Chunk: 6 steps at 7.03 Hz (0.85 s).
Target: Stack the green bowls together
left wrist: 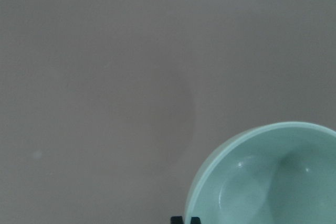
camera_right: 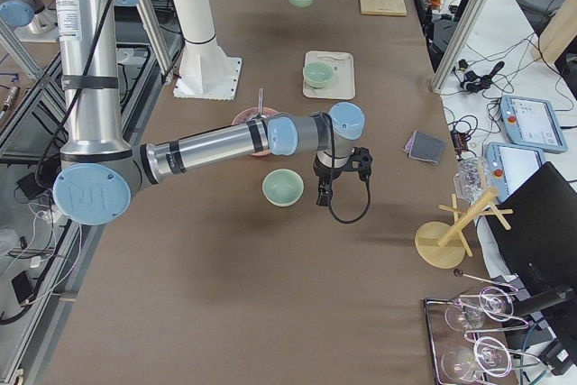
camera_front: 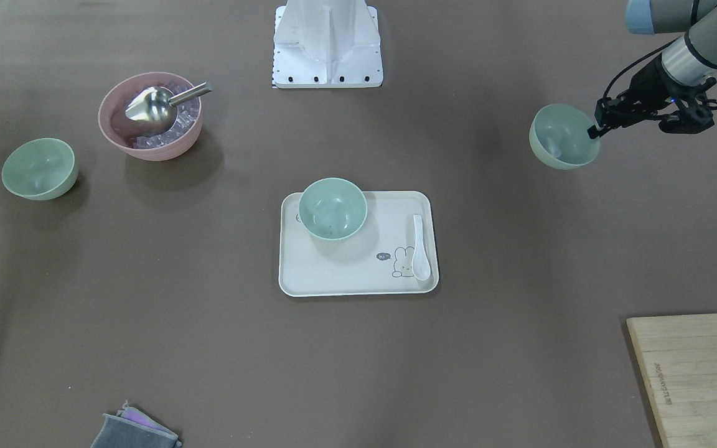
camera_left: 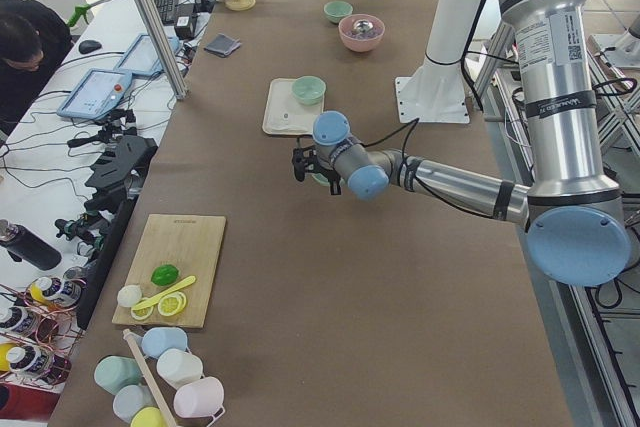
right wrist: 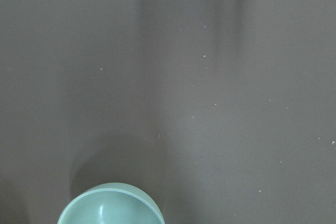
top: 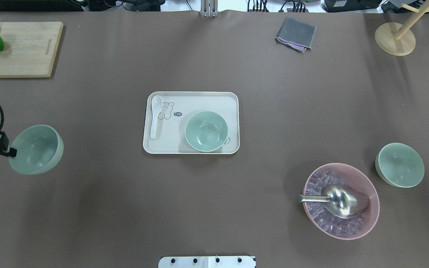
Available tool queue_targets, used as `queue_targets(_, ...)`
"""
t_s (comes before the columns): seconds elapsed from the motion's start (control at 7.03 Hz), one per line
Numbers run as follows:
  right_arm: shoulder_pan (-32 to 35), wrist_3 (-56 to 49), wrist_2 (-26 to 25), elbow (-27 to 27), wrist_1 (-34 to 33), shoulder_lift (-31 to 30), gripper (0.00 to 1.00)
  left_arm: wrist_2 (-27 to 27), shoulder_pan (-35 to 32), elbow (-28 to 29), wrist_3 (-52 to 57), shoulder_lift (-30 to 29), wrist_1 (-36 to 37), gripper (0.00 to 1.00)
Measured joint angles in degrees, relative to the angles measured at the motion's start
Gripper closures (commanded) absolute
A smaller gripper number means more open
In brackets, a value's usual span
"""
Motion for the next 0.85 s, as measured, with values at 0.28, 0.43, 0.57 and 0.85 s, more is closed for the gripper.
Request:
queue_targets(0.28, -3.66, 3.09, -1.19, 1.25, 4.50, -3.54, 0.00, 0.36, -0.50, -2.31, -0.19, -13.85, 19.46, 1.00)
queue_targets(0.43, -5.70, 6.86, -2.34, 1.17, 9.98, -5.97, 0.00, 0.78, -0.43, -2.55, -0.92, -21.73, 28.82, 1.00)
queue_targets(0.57, -7.87, 11.10, -3.46, 0.35, 16.11, -8.11, 0.01, 1.80, -0.07, -2.20, -2.88, -29.03, 36.09, 1.00)
queue_targets(0.85, -11.27, 17.37, -4.34, -3.93, 27.04, -10.10, 0.01, 4.23, 2.57, -0.38, -7.82, -37.53, 41.57, 1.00)
